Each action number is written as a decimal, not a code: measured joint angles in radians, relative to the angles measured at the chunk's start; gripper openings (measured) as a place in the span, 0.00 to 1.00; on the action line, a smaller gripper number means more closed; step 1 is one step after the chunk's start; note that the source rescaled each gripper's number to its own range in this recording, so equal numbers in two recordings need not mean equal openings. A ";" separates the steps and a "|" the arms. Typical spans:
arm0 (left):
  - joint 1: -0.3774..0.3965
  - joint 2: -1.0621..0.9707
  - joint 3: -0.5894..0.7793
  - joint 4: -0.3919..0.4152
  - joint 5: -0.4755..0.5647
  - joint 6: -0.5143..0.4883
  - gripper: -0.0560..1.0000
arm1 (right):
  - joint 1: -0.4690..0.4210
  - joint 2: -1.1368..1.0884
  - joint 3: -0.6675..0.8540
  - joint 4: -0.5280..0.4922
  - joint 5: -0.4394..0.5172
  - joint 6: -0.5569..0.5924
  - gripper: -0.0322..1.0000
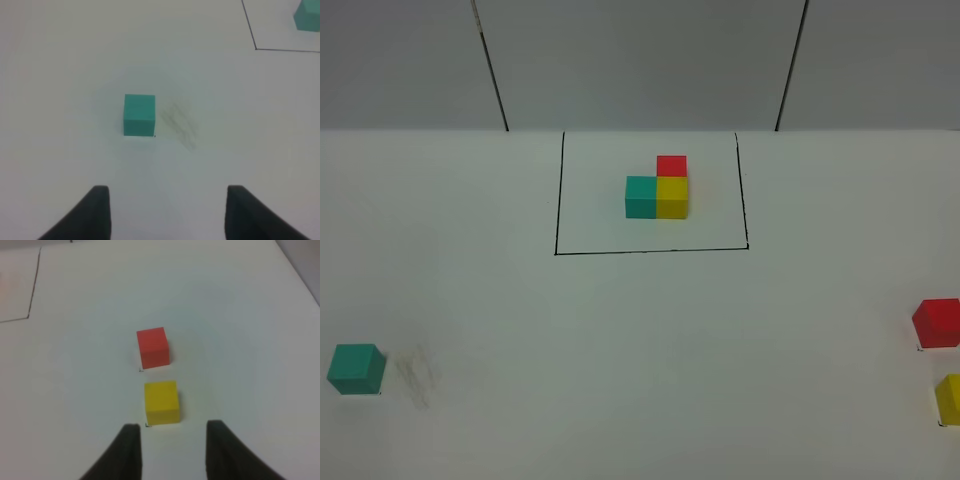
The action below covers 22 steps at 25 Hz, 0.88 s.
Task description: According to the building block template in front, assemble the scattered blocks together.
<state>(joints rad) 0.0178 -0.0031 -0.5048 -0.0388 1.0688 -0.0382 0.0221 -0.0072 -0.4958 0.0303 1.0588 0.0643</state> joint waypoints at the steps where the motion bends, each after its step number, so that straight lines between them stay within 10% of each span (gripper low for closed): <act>1: 0.000 0.000 0.000 0.000 0.000 0.000 0.19 | 0.000 0.000 0.000 0.000 0.000 0.000 0.03; 22: 0.000 0.000 0.000 0.000 0.000 0.000 0.19 | 0.000 0.000 0.000 0.000 0.000 0.001 0.03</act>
<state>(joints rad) 0.0178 -0.0031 -0.5048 -0.0388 1.0688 -0.0382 0.0221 -0.0072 -0.4958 0.0303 1.0588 0.0652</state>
